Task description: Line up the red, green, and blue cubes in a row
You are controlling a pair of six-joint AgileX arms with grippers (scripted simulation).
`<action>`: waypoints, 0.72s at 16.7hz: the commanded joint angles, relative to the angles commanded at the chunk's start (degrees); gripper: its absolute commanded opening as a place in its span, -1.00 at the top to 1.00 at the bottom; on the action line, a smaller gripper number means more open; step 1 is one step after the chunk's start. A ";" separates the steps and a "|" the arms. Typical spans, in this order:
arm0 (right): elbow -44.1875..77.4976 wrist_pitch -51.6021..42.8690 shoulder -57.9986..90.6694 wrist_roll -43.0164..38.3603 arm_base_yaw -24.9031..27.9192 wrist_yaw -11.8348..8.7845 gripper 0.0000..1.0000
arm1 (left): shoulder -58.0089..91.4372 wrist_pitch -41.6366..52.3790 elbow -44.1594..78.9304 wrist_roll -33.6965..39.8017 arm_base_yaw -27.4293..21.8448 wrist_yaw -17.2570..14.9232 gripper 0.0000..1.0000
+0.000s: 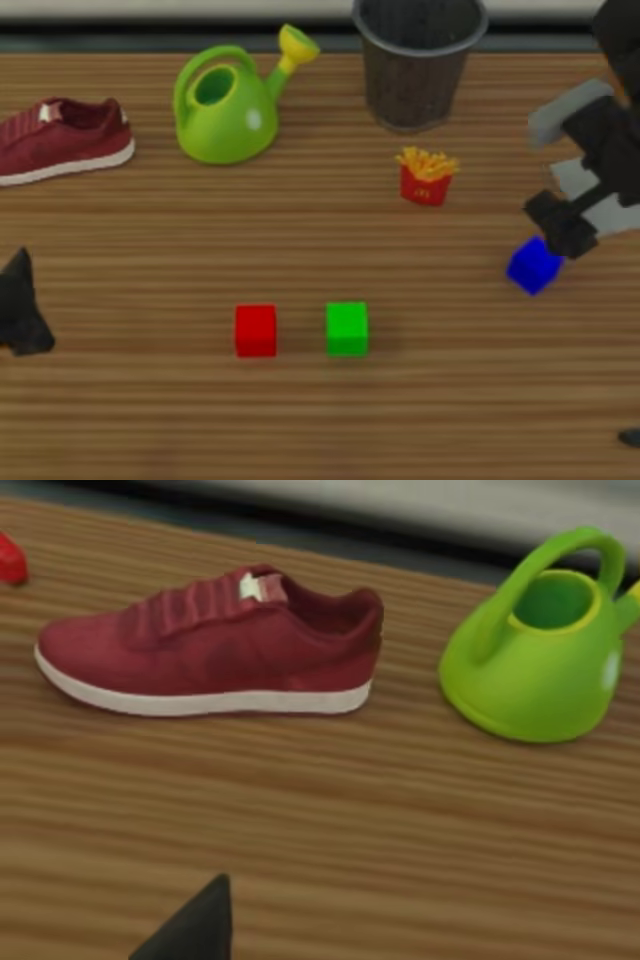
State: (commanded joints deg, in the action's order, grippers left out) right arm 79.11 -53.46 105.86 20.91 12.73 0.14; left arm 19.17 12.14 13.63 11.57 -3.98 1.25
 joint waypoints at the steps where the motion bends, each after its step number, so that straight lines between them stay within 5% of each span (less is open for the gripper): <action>1: 3.07 -1.90 3.80 0.81 0.51 -0.01 -1.00 | -3.79 -2.34 -3.03 -2.22 1.14 -0.21 -1.00; 6: 14.32 -7.96 15.67 3.65 2.35 -0.05 -1.00 | -17.32 -10.98 -12.54 -10.43 4.76 -1.11 -1.00; 12: 15.90 -8.64 17.04 4.00 2.54 0.00 -1.00 | -19.17 -12.14 -13.63 -11.57 5.12 -1.25 -1.00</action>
State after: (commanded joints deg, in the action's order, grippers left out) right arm 95.01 -62.10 122.91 24.92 15.26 0.15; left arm 0.00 0.00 0.00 0.00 1.15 0.00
